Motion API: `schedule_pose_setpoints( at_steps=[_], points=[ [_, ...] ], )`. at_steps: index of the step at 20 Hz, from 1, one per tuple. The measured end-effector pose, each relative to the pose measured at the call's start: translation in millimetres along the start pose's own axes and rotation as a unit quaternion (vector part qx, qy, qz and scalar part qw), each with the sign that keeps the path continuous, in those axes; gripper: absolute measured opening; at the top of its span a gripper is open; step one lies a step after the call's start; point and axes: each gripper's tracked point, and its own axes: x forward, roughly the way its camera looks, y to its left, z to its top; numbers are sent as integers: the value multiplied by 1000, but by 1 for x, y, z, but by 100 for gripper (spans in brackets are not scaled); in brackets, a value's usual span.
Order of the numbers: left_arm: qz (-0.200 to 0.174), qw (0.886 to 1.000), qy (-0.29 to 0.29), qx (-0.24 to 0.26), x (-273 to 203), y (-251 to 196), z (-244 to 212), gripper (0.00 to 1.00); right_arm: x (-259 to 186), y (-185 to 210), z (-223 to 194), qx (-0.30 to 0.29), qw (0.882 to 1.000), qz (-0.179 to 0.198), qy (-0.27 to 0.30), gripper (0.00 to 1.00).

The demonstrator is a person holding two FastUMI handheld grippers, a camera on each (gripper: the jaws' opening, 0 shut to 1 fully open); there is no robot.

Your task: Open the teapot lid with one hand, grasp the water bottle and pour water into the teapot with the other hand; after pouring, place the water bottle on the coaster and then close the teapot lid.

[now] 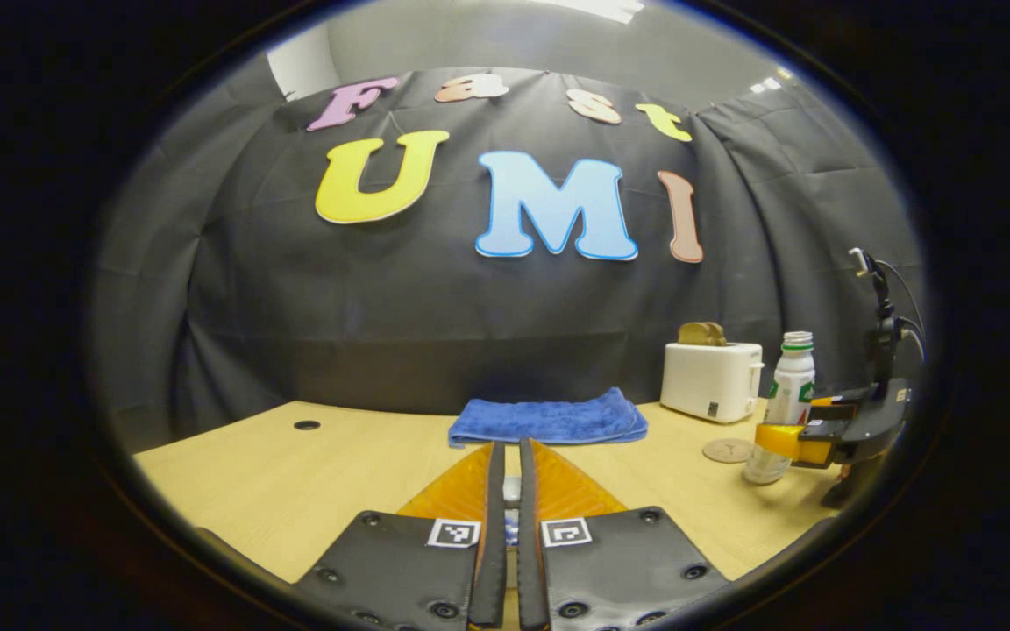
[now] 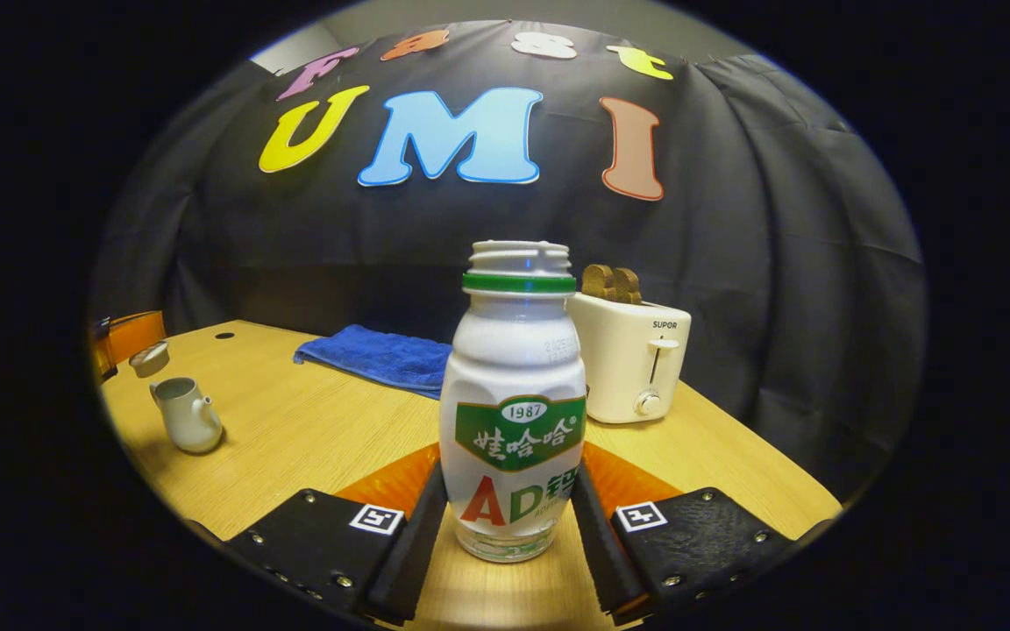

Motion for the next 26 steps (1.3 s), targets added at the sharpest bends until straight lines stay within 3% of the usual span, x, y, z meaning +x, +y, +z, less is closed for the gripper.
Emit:
schedule_pose_setpoints(
  at_steps=[6,7,14,15,16,17,19,22,26],
  points=[
    [-15,999,-22,-26,-32,-8,25,11,-13,26,22,-51,998,18,-9,73],
    [-12,999,-25,-22,-41,-8,26,16,-15,33,25,-62,998,24,-10,73],
    [-40,997,8,-59,-112,-8,10,16,-17,73,33,-153,987,48,-6,73],
    [-37,997,8,-64,-120,-4,8,12,-16,80,32,-170,984,53,-3,73],
    [-37,997,8,-66,-127,-1,7,16,-14,87,30,-193,979,57,3,73],
    [-33,997,7,-65,-134,2,5,12,-13,95,29,-217,974,63,4,73],
    [-24,998,5,-57,-145,9,2,15,-13,112,28,-267,961,66,-3,74],
    [-18,998,6,-62,-165,13,3,16,-13,133,28,-351,935,55,-16,74],
    [-12,999,-3,-52,-181,21,6,15,-7,152,21,-407,912,48,-24,74]
  ],
)
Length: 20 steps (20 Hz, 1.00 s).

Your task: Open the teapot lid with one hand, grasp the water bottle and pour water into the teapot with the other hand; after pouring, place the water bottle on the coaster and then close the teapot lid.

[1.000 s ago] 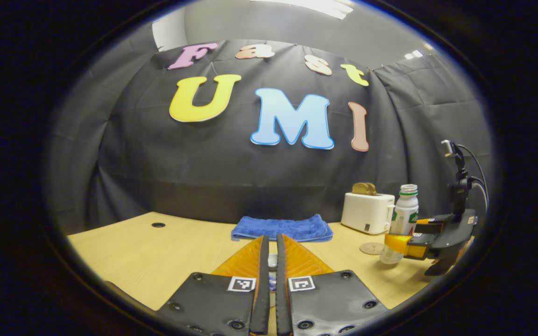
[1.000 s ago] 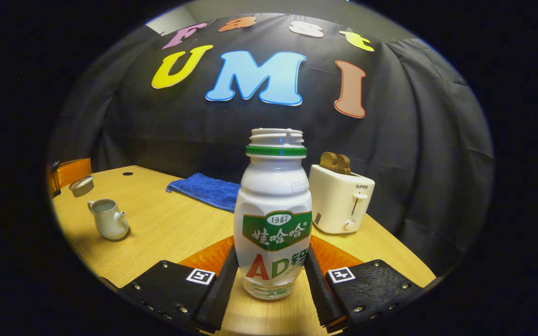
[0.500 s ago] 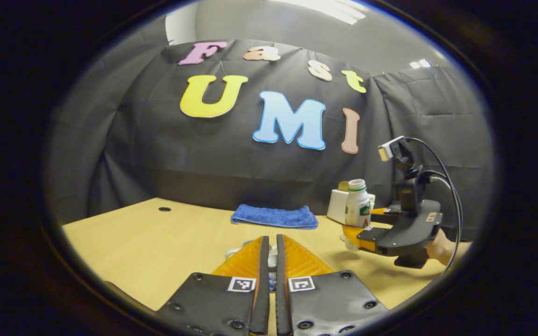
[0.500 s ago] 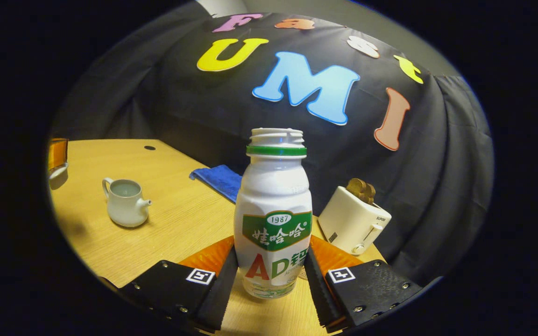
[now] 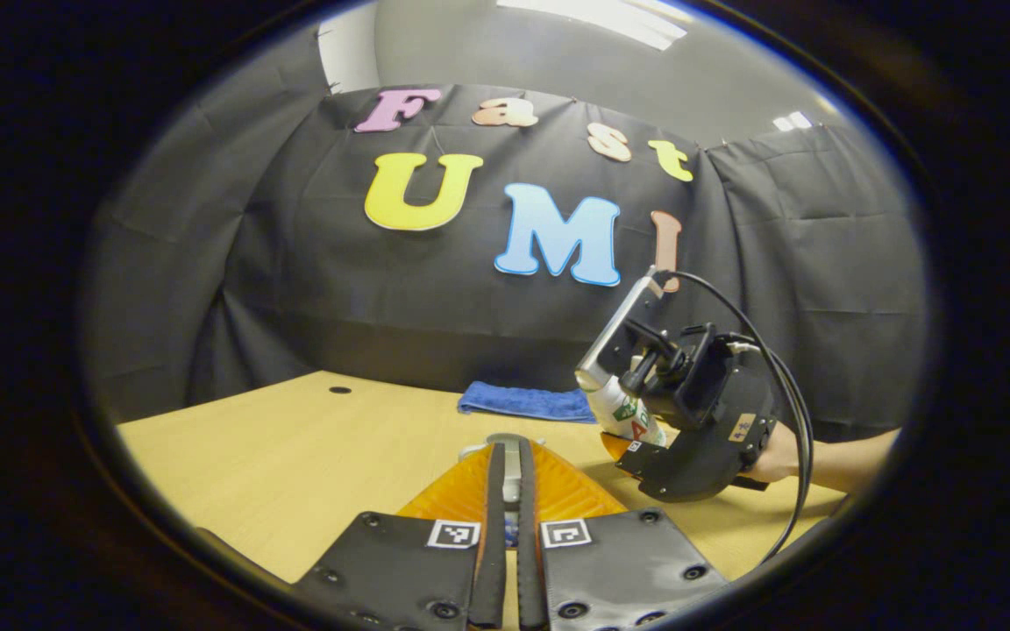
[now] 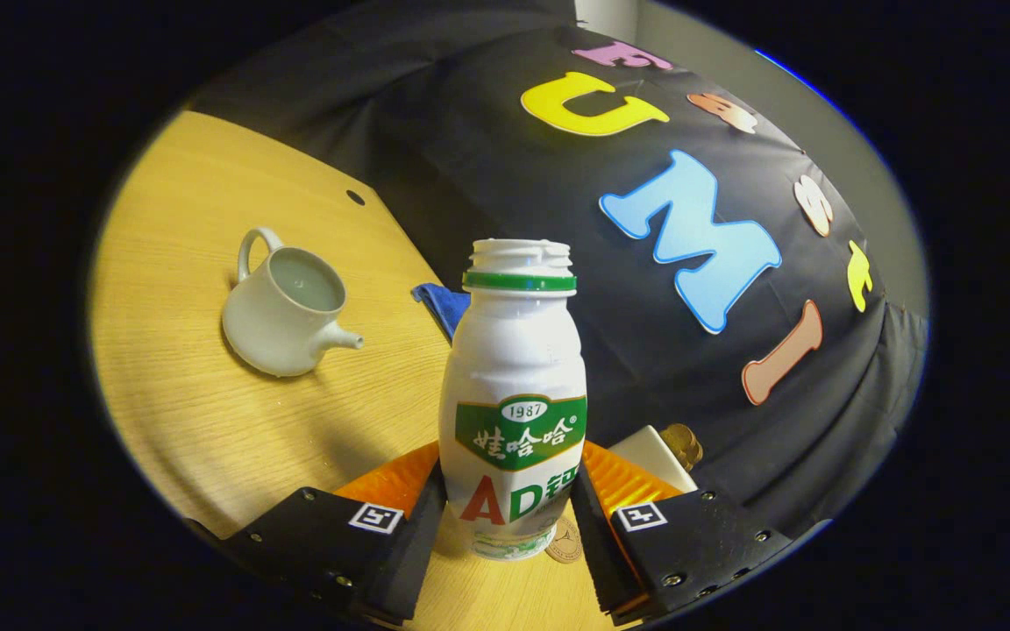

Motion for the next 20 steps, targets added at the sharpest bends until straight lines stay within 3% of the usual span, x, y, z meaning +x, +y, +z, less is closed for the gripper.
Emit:
schedule_pose_setpoints(
  at_steps=[5,7,8,14,20],
  points=[
    [-8,1000,-2,3,-14,-6,-1,12,12,7,6,-62,998,-7,7,74],
    [-7,1000,1,2,-19,-4,-4,16,16,7,8,-91,996,-12,8,74],
    [-7,1000,1,1,-20,-3,-5,12,19,7,9,-109,994,-14,8,73],
    [-4,1000,7,0,-25,5,-9,7,28,3,23,-205,978,-38,-3,74],
    [2,1000,11,9,-24,8,-10,16,28,-4,30,-284,957,-64,-11,73]
  ],
)
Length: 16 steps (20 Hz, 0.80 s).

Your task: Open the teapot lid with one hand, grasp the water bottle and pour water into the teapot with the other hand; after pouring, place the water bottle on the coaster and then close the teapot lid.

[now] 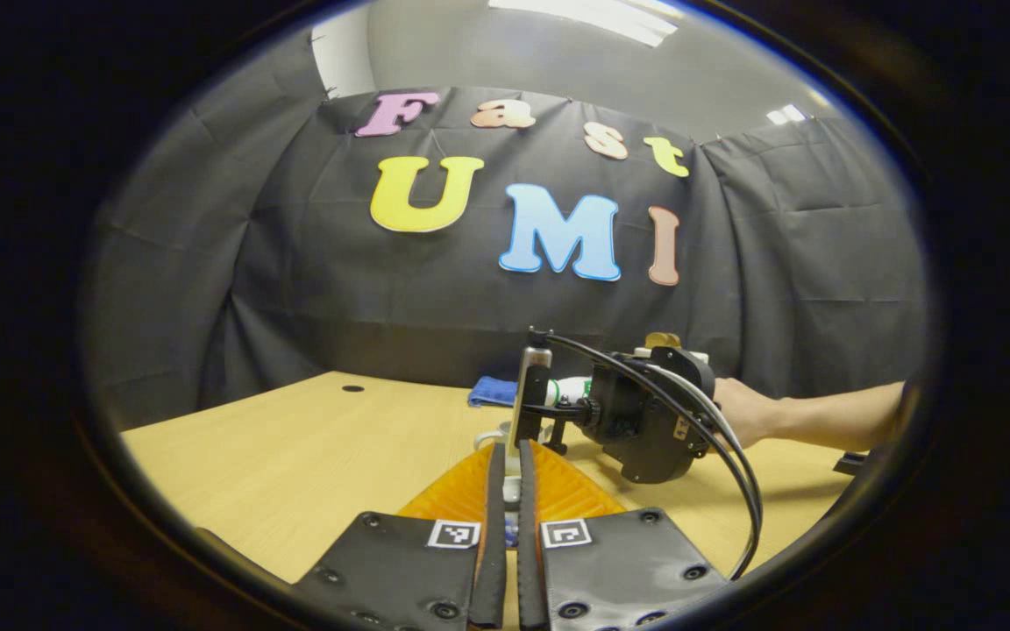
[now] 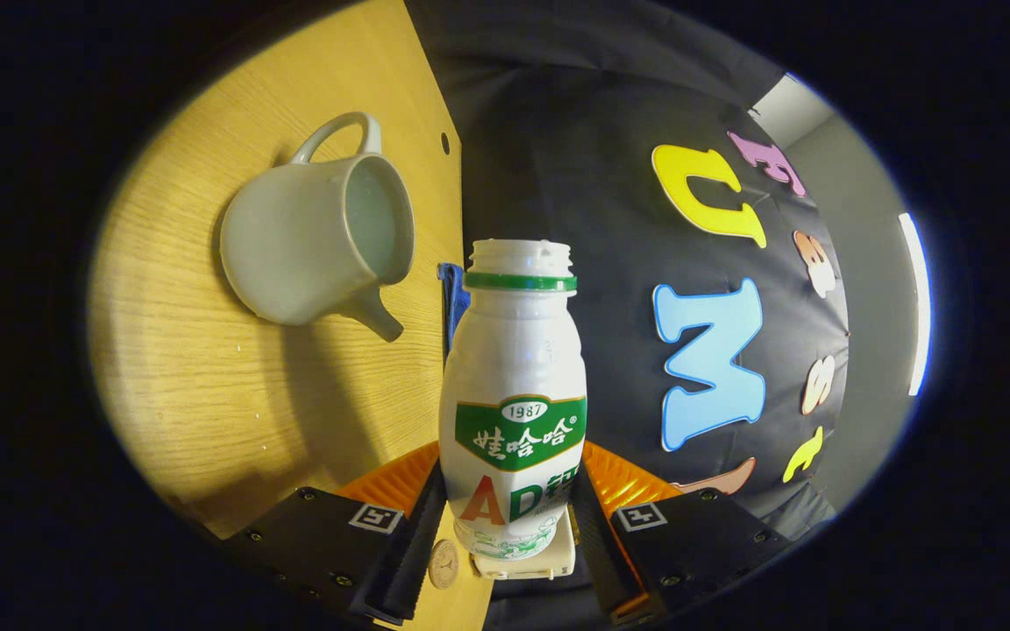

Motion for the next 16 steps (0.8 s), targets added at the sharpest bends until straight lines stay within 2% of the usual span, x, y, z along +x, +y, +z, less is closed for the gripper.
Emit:
schedule_pose_setpoints(
  at_steps=[16],
  points=[
    [16,999,1,36,0,1,-2,16,-2,-9,6,-121,991,-52,-22,74]
  ],
)
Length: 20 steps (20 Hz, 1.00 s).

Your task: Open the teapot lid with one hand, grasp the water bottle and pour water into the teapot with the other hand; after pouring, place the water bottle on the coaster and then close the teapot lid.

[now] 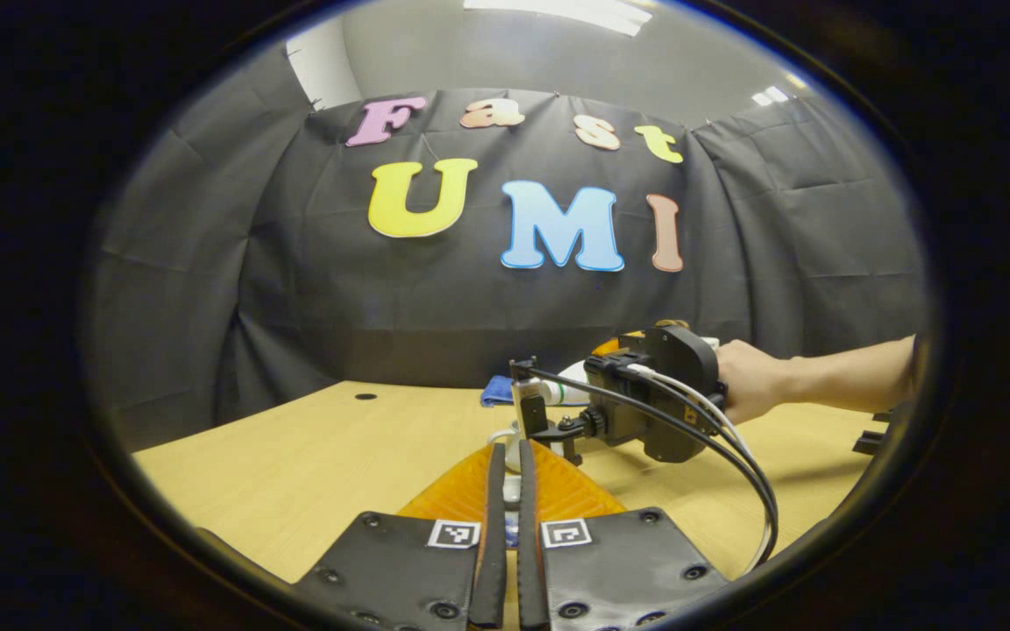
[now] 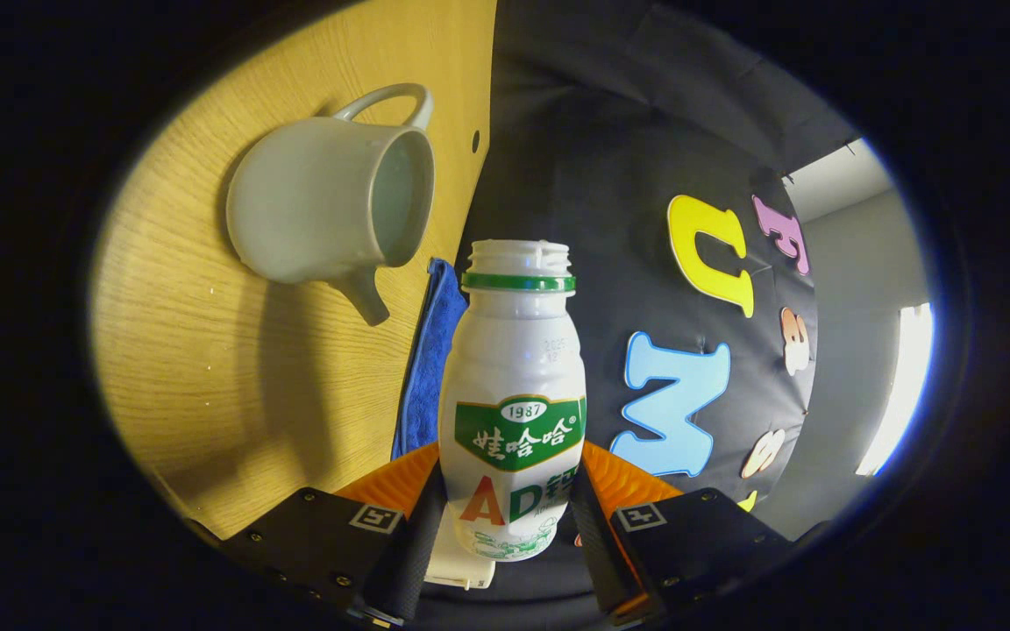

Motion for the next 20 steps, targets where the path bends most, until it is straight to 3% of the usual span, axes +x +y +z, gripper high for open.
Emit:
schedule_pose_setpoints(
  at_steps=[2,4,11,14,16,20],
  points=[
    [2,1000,0,3,-1,1,0,12,-1,-2,3,-9,1000,-10,-4,74],
    [1,1000,3,2,1,1,-2,16,-5,-5,6,-20,1000,-21,-6,73],
    [0,1000,6,8,0,1,-2,16,-5,-11,9,-49,998,-42,-10,73],
    [0,1000,7,10,1,1,-4,11,-3,-16,10,-64,996,-55,-15,73],
    [-1,1000,8,10,1,2,-4,15,-1,-17,7,-67,996,-54,-16,73],
    [0,1000,7,13,1,2,-3,12,-2,-19,7,-81,995,-57,-20,73]
  ],
)
